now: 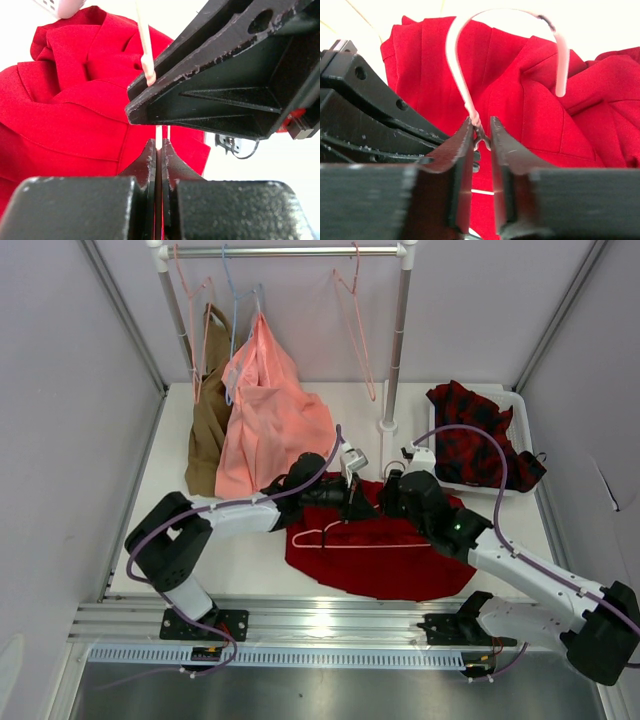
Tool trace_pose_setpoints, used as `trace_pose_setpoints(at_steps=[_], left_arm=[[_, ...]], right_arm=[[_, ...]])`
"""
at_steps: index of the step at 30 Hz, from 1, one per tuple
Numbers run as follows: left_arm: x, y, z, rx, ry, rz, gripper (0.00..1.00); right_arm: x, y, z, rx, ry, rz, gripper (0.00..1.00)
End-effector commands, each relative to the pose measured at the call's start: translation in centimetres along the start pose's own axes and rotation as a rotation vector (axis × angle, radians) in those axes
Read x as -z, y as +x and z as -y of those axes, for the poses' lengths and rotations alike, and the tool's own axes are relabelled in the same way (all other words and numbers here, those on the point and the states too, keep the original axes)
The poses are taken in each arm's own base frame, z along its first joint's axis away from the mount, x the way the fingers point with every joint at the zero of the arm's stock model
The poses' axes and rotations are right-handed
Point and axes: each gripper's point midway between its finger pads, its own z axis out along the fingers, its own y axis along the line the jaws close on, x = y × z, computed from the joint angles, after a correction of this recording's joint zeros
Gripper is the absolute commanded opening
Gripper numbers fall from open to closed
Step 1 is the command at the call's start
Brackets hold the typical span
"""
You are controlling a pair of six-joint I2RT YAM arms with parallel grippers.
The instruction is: Place the skirt on the hanger
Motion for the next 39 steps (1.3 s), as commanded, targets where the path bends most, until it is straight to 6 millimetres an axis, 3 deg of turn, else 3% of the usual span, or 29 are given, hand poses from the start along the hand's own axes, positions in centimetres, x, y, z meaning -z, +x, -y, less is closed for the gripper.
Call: trace_pose_setpoints(at_steps=[1,5,8,9,11,18,24,27,32,39], left_arm=[[0.4,-2.5,2.7,-0.100,0.012,0.121,0.00],[0.8,-2.4,2.5,-0.098,-0.024,0.156,0.00],[1.2,-2.0,2.1,-0.092,-0.050,0.165,0.00],[1.5,-2.5,2.1,-0.098,-0.066,0.191,0.00],[2.0,-2.0,1.8,-0.086,-0.090,0.203,0.00],[4.8,-3.6,2.4,-0.097,-0.168,0.295,0.00],[7.8,-5.9,5.5,-0.129,-0.121,0.410,0.00],[8.2,-6.1,6.0,-0.136,-0.114,0.402,0.00],[8.3,-6.9,6.5,-0.147,-0.100,0.419,0.00],[11.3,-10.3,7.6,-0.154,-0.103,0.537,0.00]], right_arm=[[1.0,-2.7,-1.0,-0.028,-0.039,0.088,0.31],[1.3,-3.0,-1.2,-0.011,-0.043,0.077,0.59],[1.6,-3.1,-1.2,-0.009,-0.037,0.072,0.67],[1.8,-3.3,-1.0,-0.012,-0.031,0.076,0.76],[2.2,-3.5,-0.7,-0.015,-0.017,0.080,0.82],[5.4,-7.2,0.2,-0.055,0.045,0.146,0.87],[7.6,-10.2,0.5,-0.068,0.077,0.197,0.87],[8.4,-11.1,1.3,-0.078,0.112,0.223,0.88],[8.7,-11.9,4.8,-0.093,0.238,0.229,0.89],[10.2,-13.8,5.8,-0.098,0.259,0.241,0.88]])
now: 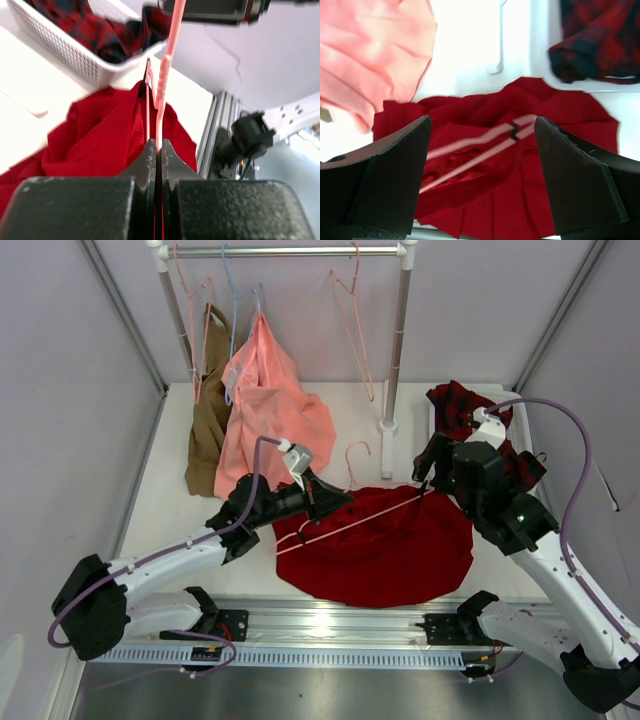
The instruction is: Place the skirt on the hanger
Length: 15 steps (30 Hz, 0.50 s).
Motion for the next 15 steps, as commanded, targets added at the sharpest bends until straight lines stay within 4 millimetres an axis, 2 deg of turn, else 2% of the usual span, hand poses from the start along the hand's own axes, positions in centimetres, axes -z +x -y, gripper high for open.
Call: trace_pose_setpoints(at_steps=[1,4,6,9,11,13,15], left_arm=[[1.2,-5.6,1.6,-0.027,0.041,0.162,0.00],[1.6,-6.3,1.6,-0.035,0.039,0.171,0.00],[1.9,-6.6,1.5,-0.031,0.036,0.183,0.00],[2.8,-7.9,1.6,-0.028,0.035,0.235,0.00],[3.5,-9.0,1.8,-0.024,0.034,0.266,0.00],[3.9,-9.8,1.9,-0.029,0.035,0.285,0.00],[4.0,-10.4,2.2,-0.032,0.043,0.292,0.00]], right_arm=[[1.9,-3.7,0.9,0.001,0.049,0.095,0.88],[2.1,-4.3,1.3,0.003,0.065,0.108,0.88],[2.0,-4.2,1.6,0.005,0.077,0.103,0.84],[1.9,-4.1,1.5,0.014,0.069,0.095,0.72],[1.8,-3.8,1.1,0.023,0.041,0.078,0.59],[1.4,-3.6,-0.1,0.052,-0.020,0.062,0.54],[0.2,-2.2,-1.5,0.082,-0.073,-0.005,0.49]])
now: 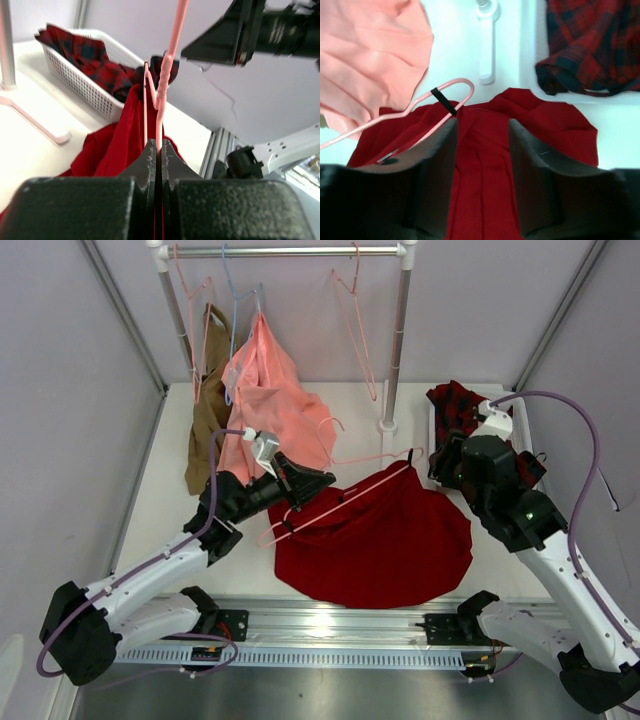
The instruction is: Place the skirt on the hanger
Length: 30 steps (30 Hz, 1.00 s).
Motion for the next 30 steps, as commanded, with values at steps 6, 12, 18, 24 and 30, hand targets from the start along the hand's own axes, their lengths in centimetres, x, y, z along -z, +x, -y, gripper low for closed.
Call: trace_pose_setpoints(at_steps=[6,12,18,24,30], left_arm=[[0.1,-4.6,2.8,-0.025,0.093,0.111,0.00],[0.4,-5.1,3.3,-0.027,0.100,0.115,0.00],[0.4,-5.2,3.5,-0.024,0.104,0.104,0.00],[0.4,-5.5,3.7,-0.023,0.104,0.104,0.00],[0.1,-5.9,3.4,-0.014,0.076,0.089,0.00]], right_arm=[[-2.6,1.3,-4.2,0.083,-0.182,-0.050,0.47],[-4.2,1.8,-5.2,0.100,-0.192,-0.056,0.44],[-5.2,2.1,-5.5,0.105,-0.193,-0.028,0.34],[-5.2,2.5,-6.5,0.114,-0.223,-0.005,0.15],[-3.6,2.3,-9.4,0.113,-0.310,0.017,0.00]])
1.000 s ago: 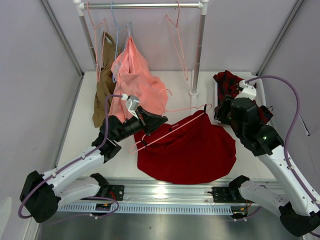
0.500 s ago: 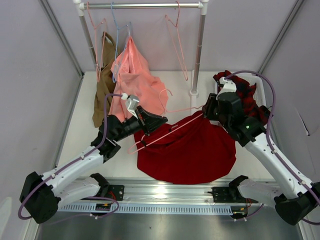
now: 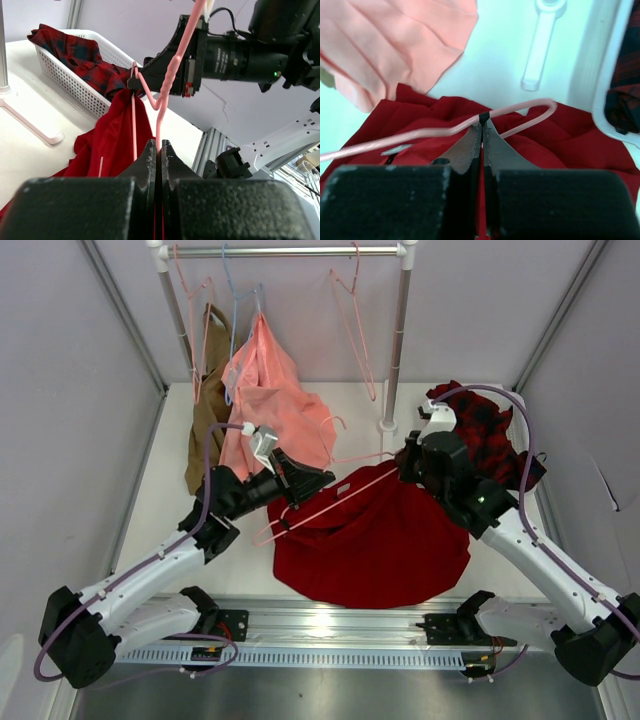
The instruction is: Place the skirt on the hanger
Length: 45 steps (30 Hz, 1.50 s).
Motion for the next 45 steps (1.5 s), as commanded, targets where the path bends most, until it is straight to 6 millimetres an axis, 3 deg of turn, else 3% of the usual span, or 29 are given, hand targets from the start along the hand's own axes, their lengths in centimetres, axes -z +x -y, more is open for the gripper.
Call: trace_pose_setpoints(at_steps=[1,7,16,20,24,25,26,28,30,32,37,38,40,41,43,45], left_arm=[[-0.2,-4.8,2.6,-0.043,0.059,0.101,0.00],[0.1,-6.5,3.0,-0.055,0.024,0.122,0.00],[3.3,-13.3,5.6,-0.120,-0.070,0.263,0.00],[4.4,-16.2,6.9,-0.145,-0.107,0.293,0.00],[5.6,-19.1,8.0,-0.178,-0.154,0.335,0.00],[5.9,-19.2,7.4,-0.174,-0.195,0.328,0.00],[6.5,-21.0,8.4,-0.200,-0.199,0.358,0.00],[6.6,-20.7,7.6,-0.203,-0.250,0.316,0.00],[6.9,-22.4,7.6,-0.221,-0.303,0.331,0.00],[6.9,-22.8,7.3,-0.224,-0.336,0.309,0.00],[6.6,-23.2,5.1,-0.208,-0.455,0.291,0.00],[6.9,-24.3,5.5,-0.208,-0.466,0.316,0.00],[6.3,-24.3,4.1,-0.202,-0.521,0.309,0.00],[6.6,-25.4,4.6,-0.205,-0.527,0.329,0.00],[5.6,-25.3,3.3,-0.215,-0.569,0.311,0.00],[5.0,-26.2,3.1,-0.230,-0.579,0.322,0.00]], right_arm=[[0.9,-2.2,-3.0,-0.008,-0.086,0.082,0.00],[1.9,-2.5,-5.1,0.008,-0.109,0.083,0.00],[4.3,-5.8,-5.6,-0.011,-0.132,0.140,0.00],[5.0,-7.4,-6.6,-0.016,-0.172,0.159,0.05],[5.1,-8.5,-7.9,-0.016,-0.212,0.170,0.21],[5.1,-8.8,-8.1,-0.017,-0.217,0.174,0.25],[5.3,-9.4,-8.4,-0.017,-0.228,0.186,0.35],[5.2,-9.7,-8.8,-0.012,-0.236,0.186,0.48],[5.5,-10.8,-9.1,-0.016,-0.239,0.205,0.61],[5.9,-11.7,-9.2,-0.019,-0.238,0.219,0.69],[6.4,-12.8,-8.5,-0.019,-0.199,0.230,0.75],[6.6,-13.1,-8.4,-0.021,-0.192,0.237,0.76],[6.9,-13.7,-7.4,-0.026,-0.156,0.253,0.77],[7.3,-14.2,-7.1,-0.036,-0.152,0.266,0.79],[7.4,-14.8,-5.9,-0.055,-0.128,0.277,0.79],[7.4,-15.2,-5.0,-0.067,-0.126,0.278,0.80]])
